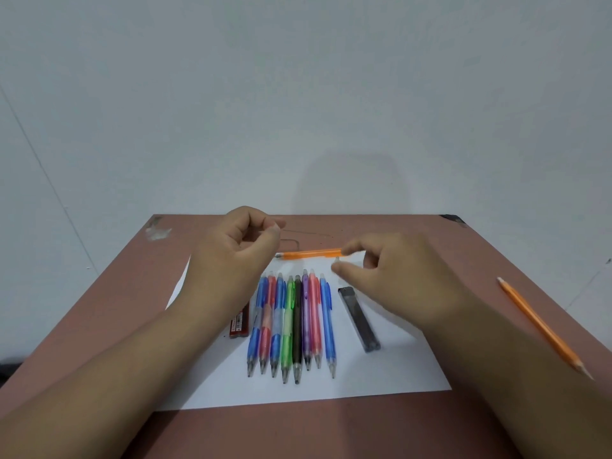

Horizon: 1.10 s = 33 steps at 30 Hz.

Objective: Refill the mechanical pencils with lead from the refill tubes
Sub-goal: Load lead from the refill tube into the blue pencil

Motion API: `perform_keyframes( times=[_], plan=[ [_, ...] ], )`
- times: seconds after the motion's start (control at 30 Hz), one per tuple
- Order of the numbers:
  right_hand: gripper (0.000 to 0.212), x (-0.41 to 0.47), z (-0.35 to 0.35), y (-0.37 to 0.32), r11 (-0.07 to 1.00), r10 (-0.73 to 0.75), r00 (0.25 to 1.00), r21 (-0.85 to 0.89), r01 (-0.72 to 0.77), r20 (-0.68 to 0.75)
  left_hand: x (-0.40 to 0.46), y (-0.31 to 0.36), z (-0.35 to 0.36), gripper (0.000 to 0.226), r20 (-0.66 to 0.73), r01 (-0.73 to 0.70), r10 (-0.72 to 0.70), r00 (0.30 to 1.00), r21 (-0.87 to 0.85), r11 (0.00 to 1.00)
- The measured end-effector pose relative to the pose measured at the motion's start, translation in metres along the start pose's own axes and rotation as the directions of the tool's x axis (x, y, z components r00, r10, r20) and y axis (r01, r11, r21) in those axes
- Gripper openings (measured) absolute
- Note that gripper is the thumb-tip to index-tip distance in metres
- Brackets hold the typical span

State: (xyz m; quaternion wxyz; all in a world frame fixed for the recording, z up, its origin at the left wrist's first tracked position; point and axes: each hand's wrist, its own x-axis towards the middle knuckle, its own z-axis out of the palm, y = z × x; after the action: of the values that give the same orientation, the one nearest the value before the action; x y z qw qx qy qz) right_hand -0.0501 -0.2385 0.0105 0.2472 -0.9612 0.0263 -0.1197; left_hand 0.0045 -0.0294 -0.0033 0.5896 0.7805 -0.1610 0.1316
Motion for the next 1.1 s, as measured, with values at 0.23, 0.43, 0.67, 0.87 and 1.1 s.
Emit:
perform_keyframes(
  times=[0.23, 0.43, 0.67, 0.87, 1.1],
  plan=[
    [0.017, -0.001, 0.01, 0.003, 0.944, -0.32, 0.886, -0.04, 0.326, -0.335, -0.005, 0.0, 0.005, 0.012, 0.118, -0.161, 0.14, 0.983, 0.195, 0.968],
    [0.012, 0.001, 0.017, 0.003, 0.913, -0.397, 0.864, -0.043, 0.405, -0.31, -0.008, 0.003, 0.008, 0.01, 0.121, -0.233, 0.211, 0.97, 0.22, 0.947],
    [0.01, 0.003, 0.019, 0.002, 0.913, -0.404, 0.869, -0.073, 0.4, -0.285, -0.009, 0.003, 0.008, 0.008, 0.137, -0.291, 0.267, 0.954, 0.207, 0.934],
    [0.007, 0.004, 0.017, 0.004, 0.944, -0.307, 0.892, 0.012, 0.329, -0.331, -0.01, 0.005, 0.005, 0.019, 0.158, -0.207, 0.184, 0.97, 0.146, 0.967],
    [0.01, 0.005, 0.012, 0.01, 0.973, -0.041, 0.941, 0.2, 0.114, -0.336, -0.004, 0.001, 0.006, 0.011, 0.131, -0.115, 0.088, 0.988, 0.215, 0.97]
  ],
)
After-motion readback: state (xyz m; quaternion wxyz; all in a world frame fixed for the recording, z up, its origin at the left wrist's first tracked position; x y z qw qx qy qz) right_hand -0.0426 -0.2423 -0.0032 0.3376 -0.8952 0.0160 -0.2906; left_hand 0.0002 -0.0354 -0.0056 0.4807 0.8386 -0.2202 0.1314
